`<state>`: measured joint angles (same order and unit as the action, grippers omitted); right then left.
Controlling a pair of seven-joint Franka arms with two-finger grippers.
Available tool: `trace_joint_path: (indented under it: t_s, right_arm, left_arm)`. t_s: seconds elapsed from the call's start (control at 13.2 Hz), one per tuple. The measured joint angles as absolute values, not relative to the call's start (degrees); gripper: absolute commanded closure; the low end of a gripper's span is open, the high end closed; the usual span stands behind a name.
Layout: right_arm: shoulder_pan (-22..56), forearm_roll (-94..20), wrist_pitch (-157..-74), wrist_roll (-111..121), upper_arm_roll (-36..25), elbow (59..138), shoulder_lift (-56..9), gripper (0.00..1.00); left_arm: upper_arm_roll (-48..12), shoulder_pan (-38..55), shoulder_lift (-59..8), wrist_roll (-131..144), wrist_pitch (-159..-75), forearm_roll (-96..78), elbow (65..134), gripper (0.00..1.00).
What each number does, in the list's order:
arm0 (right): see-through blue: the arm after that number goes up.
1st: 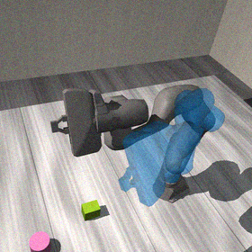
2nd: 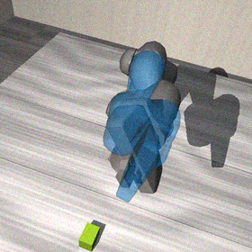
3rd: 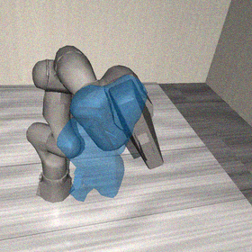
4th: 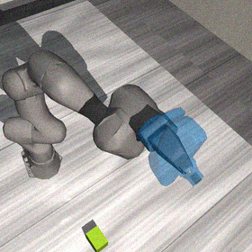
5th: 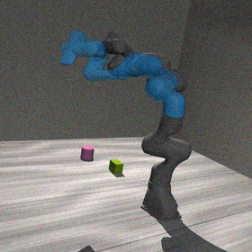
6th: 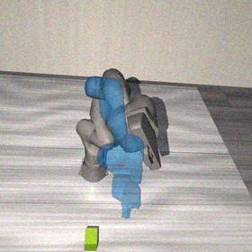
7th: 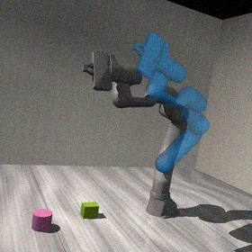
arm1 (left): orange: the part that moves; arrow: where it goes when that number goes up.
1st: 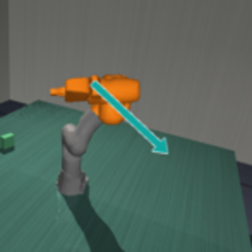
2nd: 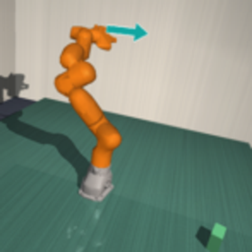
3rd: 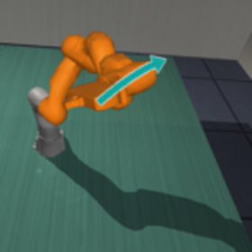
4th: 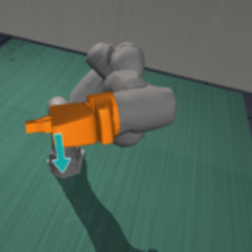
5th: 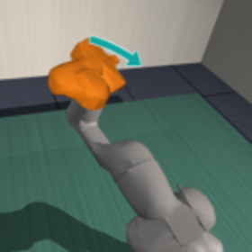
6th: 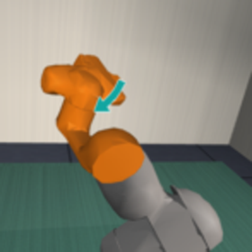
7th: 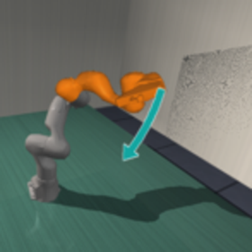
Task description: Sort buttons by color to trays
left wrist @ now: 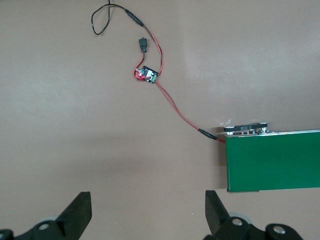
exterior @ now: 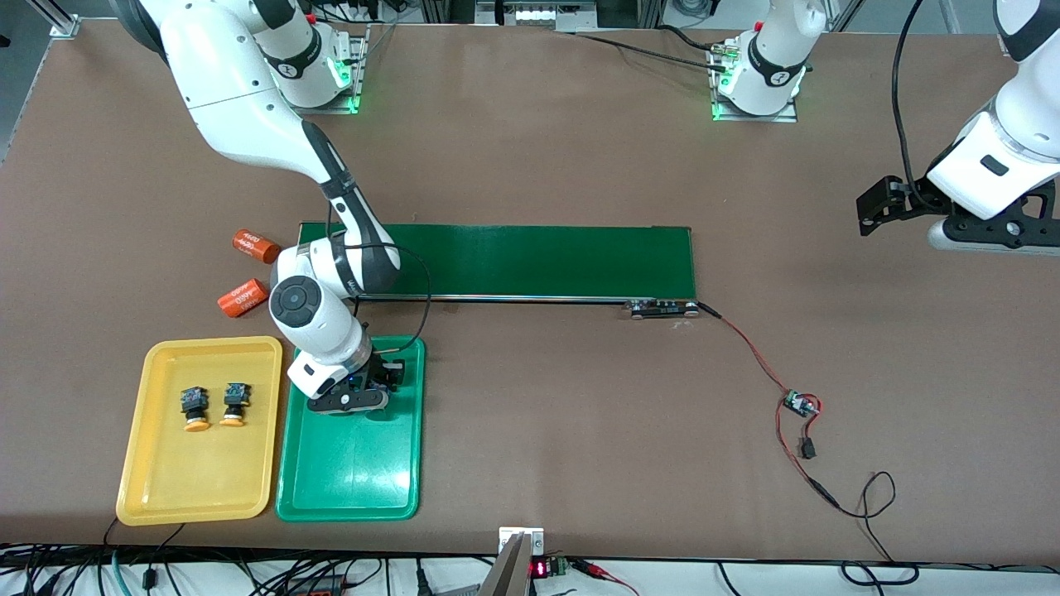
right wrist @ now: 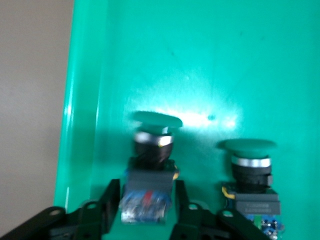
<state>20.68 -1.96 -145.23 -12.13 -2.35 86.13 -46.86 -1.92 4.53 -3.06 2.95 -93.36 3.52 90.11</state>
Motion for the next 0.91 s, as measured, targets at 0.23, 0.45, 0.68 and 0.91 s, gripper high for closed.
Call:
trace_joint_path:
  t_s: [0.23, 0.45, 0.68, 0.91]
  right_arm:
    - [20.8, -2.0, -140.0, -12.1, -2.3, 84.4, -43.8, 0.00]
    - [20.8, -2.0, -131.0, -12.6, -2.3, 84.0, -36.5, 0.00]
    - [20.0, -2.0, -119.9, -15.1, -2.5, 84.0, -28.5, 0.00]
    - [15.6, -1.9, -111.4, -15.3, -3.0, 84.1, -22.0, 0.00]
  left_arm:
    - [-1.9, 4.5, -3.1, 3.0, -93.3, 3.5, 90.1, 0.00]
    - [-1.9, 4.5, -3.1, 3.0, -93.1, 3.5, 90.1, 0.00]
    - [-1.9, 4.5, -3.1, 3.0, -93.0, 3.5, 90.1, 0.00]
    - [-1.9, 4.6, -3.1, 3.0, -93.0, 3.5, 90.1, 0.00]
